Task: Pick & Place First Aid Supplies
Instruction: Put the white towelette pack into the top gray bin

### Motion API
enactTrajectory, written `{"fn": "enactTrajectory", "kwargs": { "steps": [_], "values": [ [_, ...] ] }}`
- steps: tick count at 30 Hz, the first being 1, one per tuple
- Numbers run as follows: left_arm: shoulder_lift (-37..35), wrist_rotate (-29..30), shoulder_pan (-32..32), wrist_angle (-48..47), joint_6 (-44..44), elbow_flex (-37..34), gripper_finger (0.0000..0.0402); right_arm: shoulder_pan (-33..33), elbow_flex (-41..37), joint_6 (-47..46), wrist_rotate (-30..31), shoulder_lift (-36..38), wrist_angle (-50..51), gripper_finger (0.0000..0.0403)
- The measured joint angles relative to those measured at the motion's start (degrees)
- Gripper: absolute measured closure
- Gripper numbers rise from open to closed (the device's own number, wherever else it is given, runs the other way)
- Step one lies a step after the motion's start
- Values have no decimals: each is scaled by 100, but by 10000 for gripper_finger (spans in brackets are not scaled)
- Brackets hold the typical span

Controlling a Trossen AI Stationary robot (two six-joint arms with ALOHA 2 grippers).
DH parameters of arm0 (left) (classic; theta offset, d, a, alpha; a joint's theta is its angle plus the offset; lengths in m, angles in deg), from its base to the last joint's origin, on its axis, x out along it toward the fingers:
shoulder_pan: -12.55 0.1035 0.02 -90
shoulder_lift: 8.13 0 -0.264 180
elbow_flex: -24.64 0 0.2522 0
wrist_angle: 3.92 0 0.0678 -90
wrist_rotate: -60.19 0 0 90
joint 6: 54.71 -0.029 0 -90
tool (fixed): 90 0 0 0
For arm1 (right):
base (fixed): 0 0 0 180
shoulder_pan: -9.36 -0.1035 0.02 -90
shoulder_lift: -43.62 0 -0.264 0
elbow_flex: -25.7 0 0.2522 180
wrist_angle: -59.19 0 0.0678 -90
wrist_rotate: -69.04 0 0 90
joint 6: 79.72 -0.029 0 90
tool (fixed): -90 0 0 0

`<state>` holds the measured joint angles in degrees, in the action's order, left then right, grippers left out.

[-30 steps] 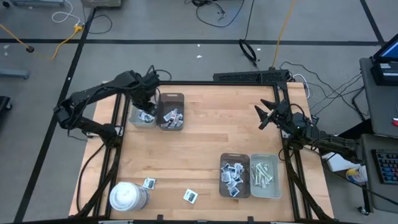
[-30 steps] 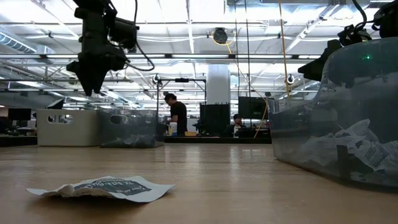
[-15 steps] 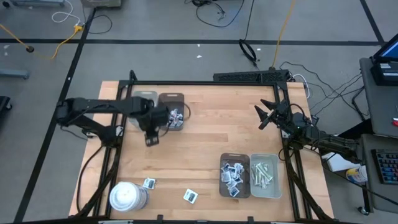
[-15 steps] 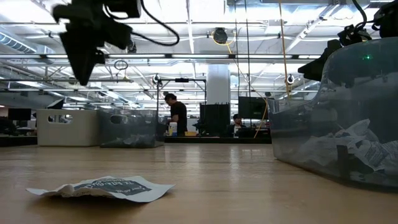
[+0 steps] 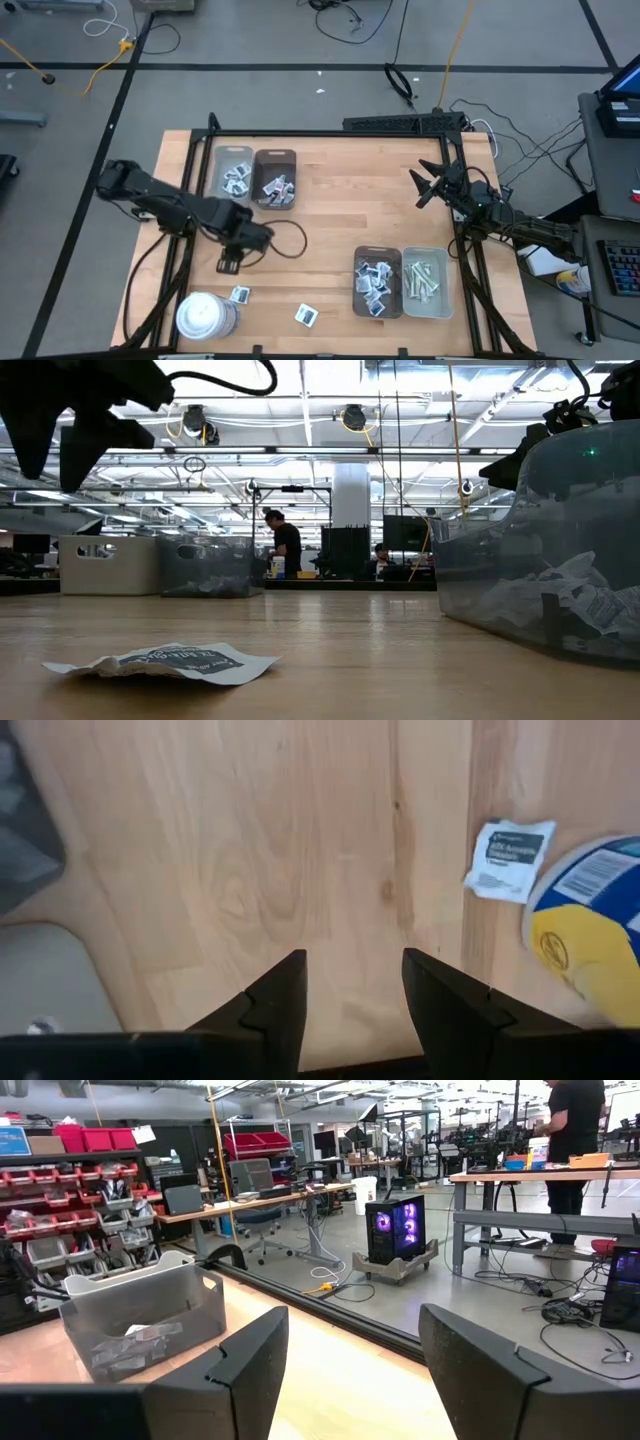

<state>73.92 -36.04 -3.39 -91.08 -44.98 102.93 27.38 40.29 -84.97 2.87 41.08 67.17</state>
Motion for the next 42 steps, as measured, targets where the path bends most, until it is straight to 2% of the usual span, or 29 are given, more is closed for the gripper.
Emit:
{"fn": "enactTrajectory", "kwargs": {
  "steps": [6, 13, 31, 34, 42],
  "values": [
    [622, 10, -329, 7, 298, 344, 231, 0, 1, 0, 0, 1, 0, 183],
    [1543, 16, -552, 14, 451, 1417, 231, 0, 0, 0, 0, -1, 0, 181],
    [4317, -137, -1137, 3, 737, 5580, 231, 0, 0, -2, -2, 0, 0, 181],
    [4548, -161, -1161, 6, 815, 5843, 231, 0, -1, 0, 0, 1, 0, 182],
    [5129, -137, -1318, 46, 953, 5847, 231, 0, 1, -2, 0, -1, 0, 181]
  ]
}}
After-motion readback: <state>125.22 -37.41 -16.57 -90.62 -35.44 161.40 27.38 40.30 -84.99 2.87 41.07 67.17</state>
